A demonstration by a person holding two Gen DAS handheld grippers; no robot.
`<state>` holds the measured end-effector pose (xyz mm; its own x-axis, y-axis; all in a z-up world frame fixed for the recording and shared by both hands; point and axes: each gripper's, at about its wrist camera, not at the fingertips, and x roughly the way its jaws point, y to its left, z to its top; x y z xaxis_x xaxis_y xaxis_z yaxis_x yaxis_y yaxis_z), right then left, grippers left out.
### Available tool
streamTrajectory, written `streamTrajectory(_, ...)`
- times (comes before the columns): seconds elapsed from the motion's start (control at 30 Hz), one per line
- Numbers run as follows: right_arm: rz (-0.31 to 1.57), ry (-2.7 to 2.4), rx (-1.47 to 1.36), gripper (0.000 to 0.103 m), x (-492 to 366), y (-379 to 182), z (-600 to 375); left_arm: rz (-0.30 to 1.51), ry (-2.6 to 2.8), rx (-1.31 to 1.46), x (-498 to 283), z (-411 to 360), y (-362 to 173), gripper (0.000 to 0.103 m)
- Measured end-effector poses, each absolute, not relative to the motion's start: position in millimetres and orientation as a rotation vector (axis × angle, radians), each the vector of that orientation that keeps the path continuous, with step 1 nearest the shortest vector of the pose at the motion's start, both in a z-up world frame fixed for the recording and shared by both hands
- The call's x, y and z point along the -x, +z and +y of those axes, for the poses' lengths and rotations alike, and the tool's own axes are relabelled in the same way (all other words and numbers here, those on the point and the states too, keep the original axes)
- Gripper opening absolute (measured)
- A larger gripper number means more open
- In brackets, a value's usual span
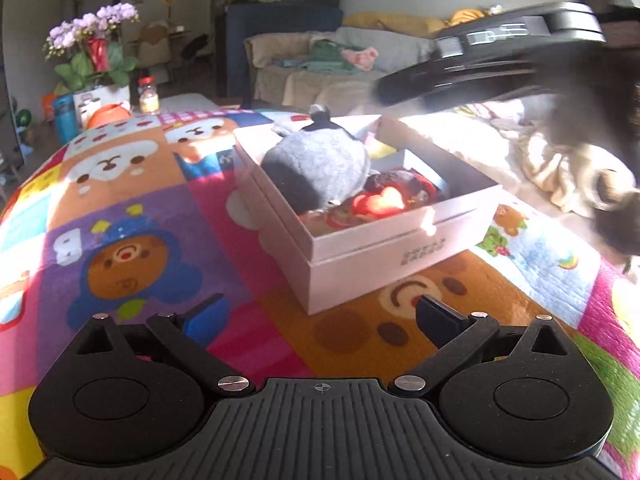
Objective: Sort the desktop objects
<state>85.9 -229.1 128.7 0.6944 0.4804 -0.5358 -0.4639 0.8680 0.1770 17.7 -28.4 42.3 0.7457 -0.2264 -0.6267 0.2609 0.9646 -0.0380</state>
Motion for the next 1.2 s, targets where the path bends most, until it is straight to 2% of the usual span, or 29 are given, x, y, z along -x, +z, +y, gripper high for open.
streamTrajectory(0.13,0.582,0.452,0.02,0.078,-47,128,-255,0.694,-0.235,-0.039,-21,-33,44,0.102)
streamTrajectory(0.2,0.613,0.419,0.016,0.095,-28,118,-264,0.698,-0.219,-0.046,-16,-38,42,0.103)
streamTrajectory(0.27,0.647,0.36,-0.019,0.103,-10,103,-272,0.686,-0.196,-0.054,-6,-43,38,0.103)
streamTrajectory(0.57,0.74,0.143,-0.011,0.103,27,30,-273,0.708,-0.011,-0.064,20,-64,19,0.103)
streamTrajectory(0.77,0.742,0.075,0.108,0.103,7,10,-260,0.676,0.122,-0.047,8,-65,9,0.103)
streamTrajectory(0.9,0.699,0.1,0.004,0.103,1,4,-273,0.699,0.121,0.013,0,-58,2,0.103)
streamTrajectory(1.2,0.698,0.09,0.031,0.103,7,5,-262,0.701,0.118,0.02,2,-57,2,0.103)
